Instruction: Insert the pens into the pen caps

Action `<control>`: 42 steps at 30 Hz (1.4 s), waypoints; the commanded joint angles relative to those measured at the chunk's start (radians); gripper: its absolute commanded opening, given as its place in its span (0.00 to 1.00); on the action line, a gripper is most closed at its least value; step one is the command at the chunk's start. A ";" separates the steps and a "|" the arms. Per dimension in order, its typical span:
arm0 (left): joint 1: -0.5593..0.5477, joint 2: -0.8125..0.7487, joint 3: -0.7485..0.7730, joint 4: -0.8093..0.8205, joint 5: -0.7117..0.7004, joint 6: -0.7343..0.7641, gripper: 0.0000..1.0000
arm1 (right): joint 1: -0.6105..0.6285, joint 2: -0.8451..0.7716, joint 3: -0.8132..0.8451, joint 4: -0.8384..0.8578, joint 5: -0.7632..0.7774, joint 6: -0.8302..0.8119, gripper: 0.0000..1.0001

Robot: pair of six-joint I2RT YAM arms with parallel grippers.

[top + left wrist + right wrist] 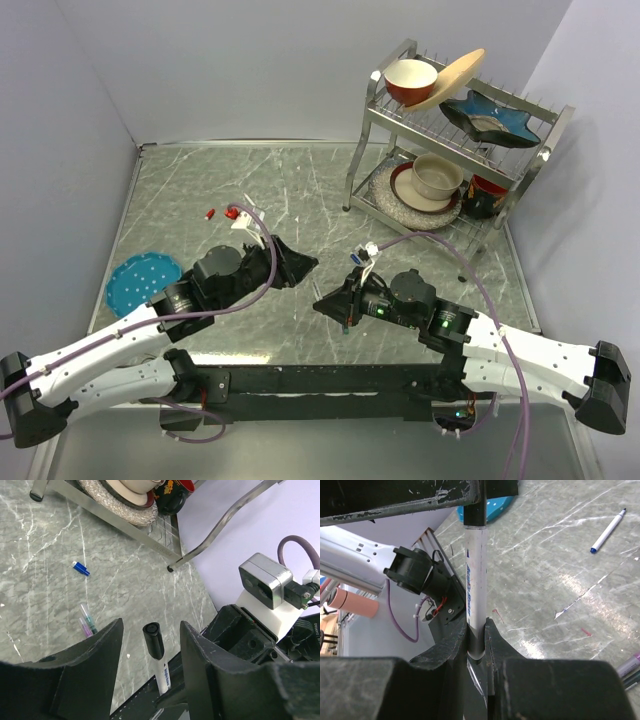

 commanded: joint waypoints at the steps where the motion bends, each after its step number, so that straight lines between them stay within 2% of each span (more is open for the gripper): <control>1: -0.003 -0.015 0.045 0.022 -0.024 0.009 0.53 | 0.009 -0.014 0.040 0.051 -0.014 0.001 0.00; 11: -0.001 -0.043 0.031 0.013 -0.052 0.002 0.45 | 0.014 -0.001 0.042 0.059 -0.025 0.009 0.00; 13: -0.001 -0.037 0.034 0.010 -0.041 0.003 0.38 | 0.015 0.003 0.048 0.059 -0.028 0.007 0.00; 14: -0.001 -0.028 0.039 0.006 -0.025 0.003 0.29 | 0.014 0.008 0.051 0.059 -0.030 0.006 0.00; 16: 0.000 -0.020 0.040 0.001 0.002 0.005 0.20 | 0.015 0.011 0.069 0.052 -0.030 0.003 0.00; 17: -0.001 -0.015 0.037 -0.001 0.031 0.002 0.13 | 0.015 0.011 0.077 0.048 -0.027 0.001 0.00; 20: -0.001 -0.035 0.001 0.013 0.069 -0.020 0.01 | 0.015 0.002 0.097 0.050 0.001 -0.005 0.00; 25: -0.003 -0.103 -0.121 0.156 0.167 -0.139 0.01 | 0.009 -0.009 0.140 0.073 0.091 -0.005 0.00; 26: -0.003 -0.116 -0.177 0.238 0.186 -0.161 0.01 | 0.006 -0.006 0.152 0.075 0.107 -0.009 0.00; 32: -0.003 -0.081 -0.299 0.352 0.252 -0.238 0.01 | -0.018 0.055 0.313 0.073 0.202 -0.098 0.00; 36: -0.012 -0.067 -0.302 0.316 0.252 -0.242 0.01 | -0.044 0.118 0.446 0.001 0.245 -0.164 0.00; 39: -0.023 -0.054 -0.288 0.229 0.215 -0.206 0.01 | -0.087 0.144 0.492 -0.017 0.230 -0.204 0.00; 42: -0.027 -0.046 -0.320 0.242 0.238 -0.184 0.01 | -0.133 0.145 0.505 -0.019 0.182 -0.223 0.00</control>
